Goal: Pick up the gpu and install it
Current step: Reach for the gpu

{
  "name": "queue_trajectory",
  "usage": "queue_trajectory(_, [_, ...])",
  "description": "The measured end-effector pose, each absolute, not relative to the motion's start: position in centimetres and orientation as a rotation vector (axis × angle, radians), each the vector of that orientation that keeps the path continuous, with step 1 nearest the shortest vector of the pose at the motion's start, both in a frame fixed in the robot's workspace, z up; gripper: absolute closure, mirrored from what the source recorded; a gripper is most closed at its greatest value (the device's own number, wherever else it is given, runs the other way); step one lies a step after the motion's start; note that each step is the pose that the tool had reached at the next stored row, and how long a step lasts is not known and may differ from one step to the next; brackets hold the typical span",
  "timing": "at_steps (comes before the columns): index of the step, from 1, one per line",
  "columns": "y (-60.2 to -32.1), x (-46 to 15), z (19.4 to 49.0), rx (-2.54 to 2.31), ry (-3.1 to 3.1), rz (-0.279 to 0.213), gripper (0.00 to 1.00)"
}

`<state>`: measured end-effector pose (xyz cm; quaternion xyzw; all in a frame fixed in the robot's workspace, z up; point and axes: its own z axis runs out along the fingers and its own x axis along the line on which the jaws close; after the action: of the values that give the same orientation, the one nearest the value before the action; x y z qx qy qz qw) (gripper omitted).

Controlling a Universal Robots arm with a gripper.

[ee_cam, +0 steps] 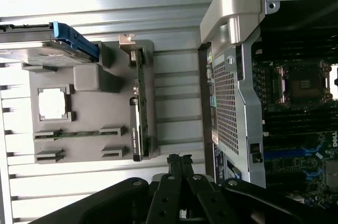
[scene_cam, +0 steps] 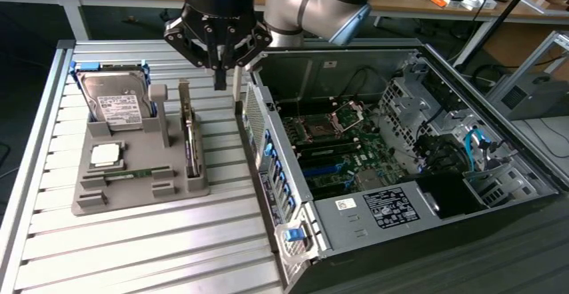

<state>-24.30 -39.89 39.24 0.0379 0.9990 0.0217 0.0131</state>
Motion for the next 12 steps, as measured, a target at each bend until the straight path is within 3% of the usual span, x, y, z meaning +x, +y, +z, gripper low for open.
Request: queue_trajectory(12, [-39.89, -24.88, 39.24, 0.118, 3.112, 0.068, 0.89])
